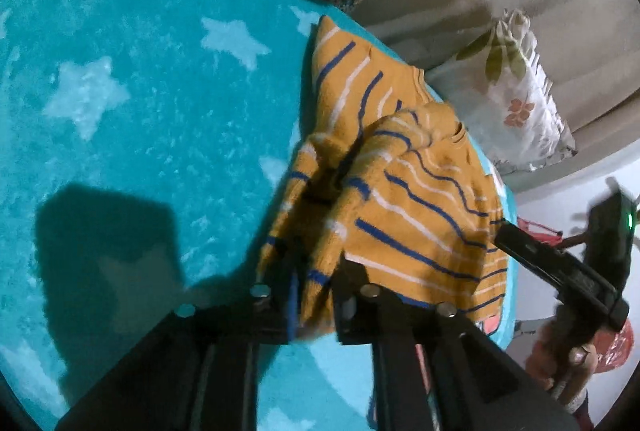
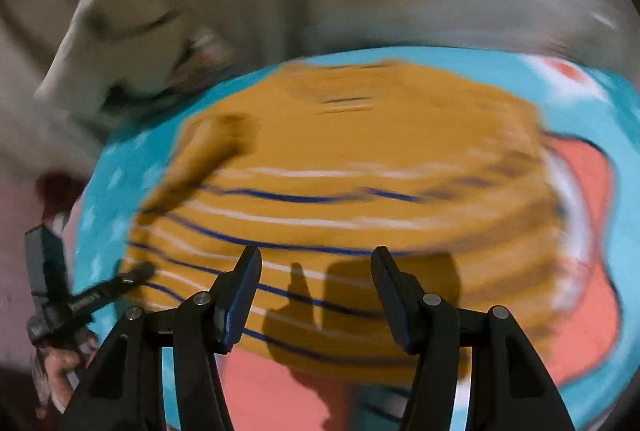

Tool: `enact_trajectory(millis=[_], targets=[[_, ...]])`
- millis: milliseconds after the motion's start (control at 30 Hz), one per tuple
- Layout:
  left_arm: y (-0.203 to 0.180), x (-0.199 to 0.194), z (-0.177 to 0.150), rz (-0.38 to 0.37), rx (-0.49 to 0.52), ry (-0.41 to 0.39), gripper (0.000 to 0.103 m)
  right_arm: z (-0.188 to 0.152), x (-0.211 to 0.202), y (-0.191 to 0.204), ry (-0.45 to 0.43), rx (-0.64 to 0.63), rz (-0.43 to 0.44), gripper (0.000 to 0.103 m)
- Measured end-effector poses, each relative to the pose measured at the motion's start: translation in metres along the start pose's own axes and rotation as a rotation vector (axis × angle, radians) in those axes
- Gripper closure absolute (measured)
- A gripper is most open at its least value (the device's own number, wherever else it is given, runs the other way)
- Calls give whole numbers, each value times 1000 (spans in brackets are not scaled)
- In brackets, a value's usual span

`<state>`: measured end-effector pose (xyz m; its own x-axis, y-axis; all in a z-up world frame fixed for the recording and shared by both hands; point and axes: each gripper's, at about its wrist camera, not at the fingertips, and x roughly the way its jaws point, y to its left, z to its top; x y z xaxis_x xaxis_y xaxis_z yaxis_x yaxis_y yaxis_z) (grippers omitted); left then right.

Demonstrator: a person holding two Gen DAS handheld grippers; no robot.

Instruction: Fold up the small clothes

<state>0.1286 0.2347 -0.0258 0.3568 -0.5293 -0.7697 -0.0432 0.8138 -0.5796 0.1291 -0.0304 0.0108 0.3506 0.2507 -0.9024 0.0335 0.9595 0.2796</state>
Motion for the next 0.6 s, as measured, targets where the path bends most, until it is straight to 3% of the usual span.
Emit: enact_trajectory(millis=[100, 200, 367, 467, 500, 600], targets=[[1, -15, -2, -6, 9, -18, 72, 21, 43, 51, 69, -89, 39, 40], [11, -44, -11, 18, 25, -72, 64, 34, 79, 83, 121, -115, 52, 40], [45, -75, -31, 54, -38, -122, 62, 61, 110, 119, 78, -220, -65, 33], [70, -84, -42, 62, -102, -122, 62, 75, 133, 137, 108, -269, -167, 29], [77, -86, -45, 67, -123, -121, 62, 79, 141, 141, 122, -271, -193, 24], [97, -92, -50, 82, -185, -123, 62, 74, 156, 151, 124, -292, -289, 17]])
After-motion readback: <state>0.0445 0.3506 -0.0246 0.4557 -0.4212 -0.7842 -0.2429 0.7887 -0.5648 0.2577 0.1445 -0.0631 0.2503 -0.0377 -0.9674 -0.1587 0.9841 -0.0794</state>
